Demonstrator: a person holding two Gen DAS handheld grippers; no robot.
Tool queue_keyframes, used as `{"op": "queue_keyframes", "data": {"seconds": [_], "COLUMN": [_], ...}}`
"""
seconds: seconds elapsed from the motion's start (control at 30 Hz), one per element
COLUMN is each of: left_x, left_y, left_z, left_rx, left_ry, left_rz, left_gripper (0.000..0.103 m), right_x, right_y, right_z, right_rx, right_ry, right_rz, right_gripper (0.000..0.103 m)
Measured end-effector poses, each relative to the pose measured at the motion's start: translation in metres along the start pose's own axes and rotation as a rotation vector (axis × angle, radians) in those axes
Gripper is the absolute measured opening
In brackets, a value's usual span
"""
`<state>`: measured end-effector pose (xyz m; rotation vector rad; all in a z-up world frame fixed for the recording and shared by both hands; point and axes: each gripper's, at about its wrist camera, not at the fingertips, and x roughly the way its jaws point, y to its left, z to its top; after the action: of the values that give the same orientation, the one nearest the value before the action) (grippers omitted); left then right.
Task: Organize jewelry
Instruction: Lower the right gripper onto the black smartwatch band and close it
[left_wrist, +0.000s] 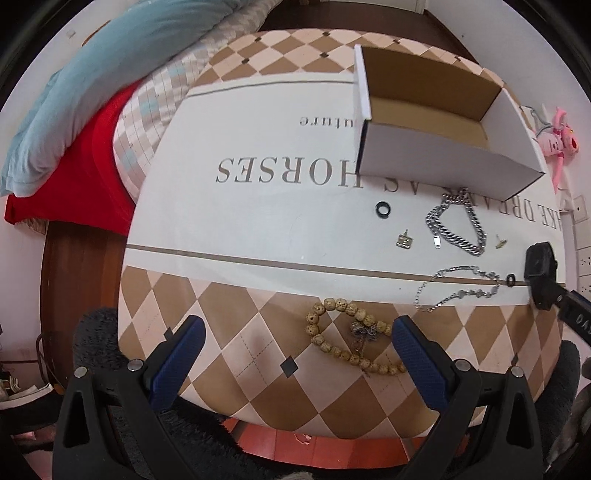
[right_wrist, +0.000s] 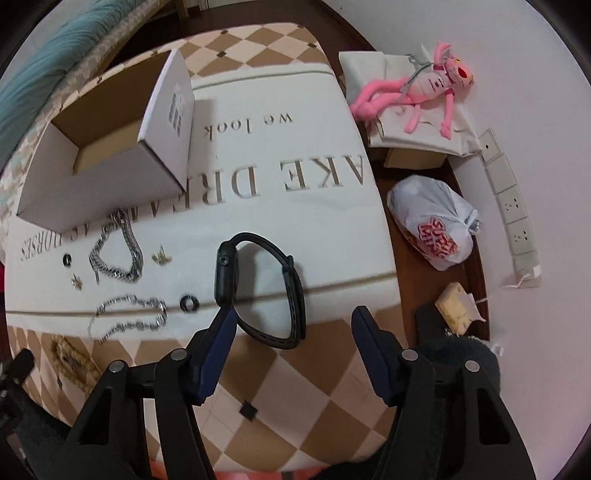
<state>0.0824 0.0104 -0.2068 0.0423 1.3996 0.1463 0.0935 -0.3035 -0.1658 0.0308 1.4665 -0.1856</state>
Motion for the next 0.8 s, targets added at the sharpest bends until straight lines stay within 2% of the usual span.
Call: {"op": "queue_keyframes", "data": {"seconds": [0.07,0.17,0.4,0.53,0.6,0.7,0.8], "left_x": [0.003,0.006,0.014,0.019,0.022,0.024,0.025], "left_y": [0.003,0.007,0.020,0.026,0.029,0.033,0.043], "left_z": [0.000,-0.001,-0.006,-0.012,-0.015,-0.020,-0.024], "left_rx": [-0.007,-0.018,-0.033,-0.043,-0.046,-0.059,-0.082], "left_ry": [0.006,0.013,0.026,0.036,0.044,0.060,0.064], "left_rz": [0.000,-0.003,0.014,0.017,0.012,-0.021,-0.067], "left_gripper": [0.103,0.103,0.103,0.103,0.102,0.102,0.102], "right_x": [0.001,0.001,0.011,0.027,0.025,0.025,0.019], "right_y": [0.001,-0.002,-0.019,-0.021,-0.016,-0.010,-0.002], "right_z": [0.003,0.006,0.004,0.000,-0.002,-0.005,-0.015], "right_rx": [0.003,0.032,0.106,0.131,0.109,0.091,0.072], "right_ry": [0.003,0.020,0.038,0.066,0.022,-0.020,-0.024], "right_rz": [0.012,0.067,0.104,0.128,0.119,0.120,0.164], "right_gripper": [0.061,0.050,0.046,0.035,0.008,0.006,0.006]}}
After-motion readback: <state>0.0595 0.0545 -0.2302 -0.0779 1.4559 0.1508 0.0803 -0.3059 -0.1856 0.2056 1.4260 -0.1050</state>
